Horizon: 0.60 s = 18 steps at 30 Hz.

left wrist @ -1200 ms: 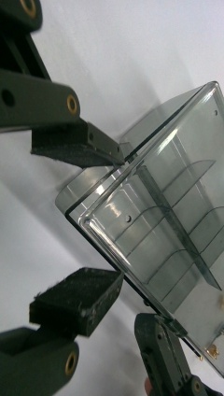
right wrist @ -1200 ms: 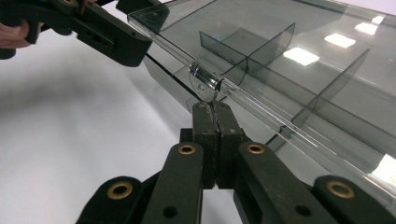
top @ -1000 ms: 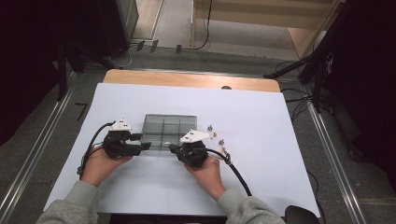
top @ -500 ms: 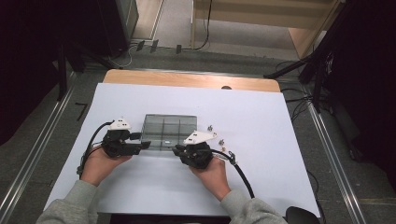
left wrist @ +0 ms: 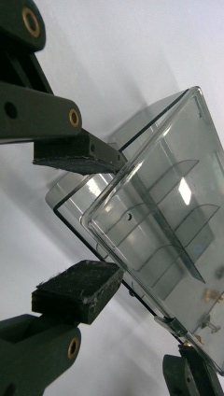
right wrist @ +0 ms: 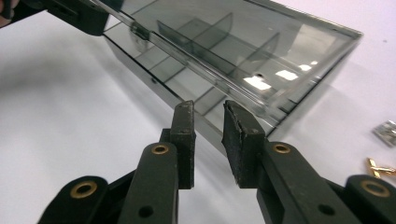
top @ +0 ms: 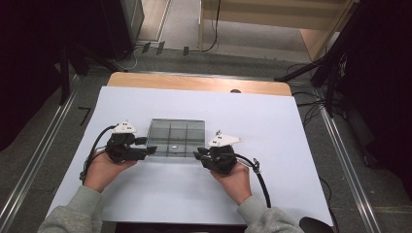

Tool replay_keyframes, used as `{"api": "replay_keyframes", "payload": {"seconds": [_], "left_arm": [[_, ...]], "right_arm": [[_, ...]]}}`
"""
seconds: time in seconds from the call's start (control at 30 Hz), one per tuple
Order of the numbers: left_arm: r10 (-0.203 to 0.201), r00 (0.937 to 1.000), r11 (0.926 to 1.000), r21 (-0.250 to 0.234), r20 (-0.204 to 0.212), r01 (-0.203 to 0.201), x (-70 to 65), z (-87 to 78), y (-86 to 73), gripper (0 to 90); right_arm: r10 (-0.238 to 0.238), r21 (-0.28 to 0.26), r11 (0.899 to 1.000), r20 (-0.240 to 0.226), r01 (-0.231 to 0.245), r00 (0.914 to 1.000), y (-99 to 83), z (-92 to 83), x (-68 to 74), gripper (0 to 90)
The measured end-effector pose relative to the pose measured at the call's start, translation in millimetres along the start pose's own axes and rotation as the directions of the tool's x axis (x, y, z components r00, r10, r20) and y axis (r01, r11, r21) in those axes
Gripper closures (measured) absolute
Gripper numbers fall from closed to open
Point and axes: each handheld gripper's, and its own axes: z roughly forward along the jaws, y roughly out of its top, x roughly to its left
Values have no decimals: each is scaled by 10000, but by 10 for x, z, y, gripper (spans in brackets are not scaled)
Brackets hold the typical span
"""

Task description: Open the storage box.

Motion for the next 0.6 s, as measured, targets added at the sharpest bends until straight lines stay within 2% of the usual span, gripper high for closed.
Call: {"api": "replay_keyframes", "payload": {"seconds": [0.27, 0.37, 0.47, 0.6], "left_arm": [[-58, 10000, 10000, 58, -25, 59, 0, 2, 16, 441], [-155, 9999, 9998, 94, -3, 155, 4, 5, 25, 403], [-83, 9999, 9998, 157, -68, 84, -7, 10, 33, 389], [-119, 9999, 9999, 62, -91, 119, -7, 0, 44, 389]], "right_arm": [[266, -35, 9996, 349, -265, 9990, 4, -46, -93, 740], [422, -108, 9991, 426, -417, 9982, 19, -69, -122, 724], [572, -100, 9983, 441, -568, 9974, 24, -75, -144, 713], [457, -138, 9989, 511, -450, 9977, 36, -65, -133, 712]]}}
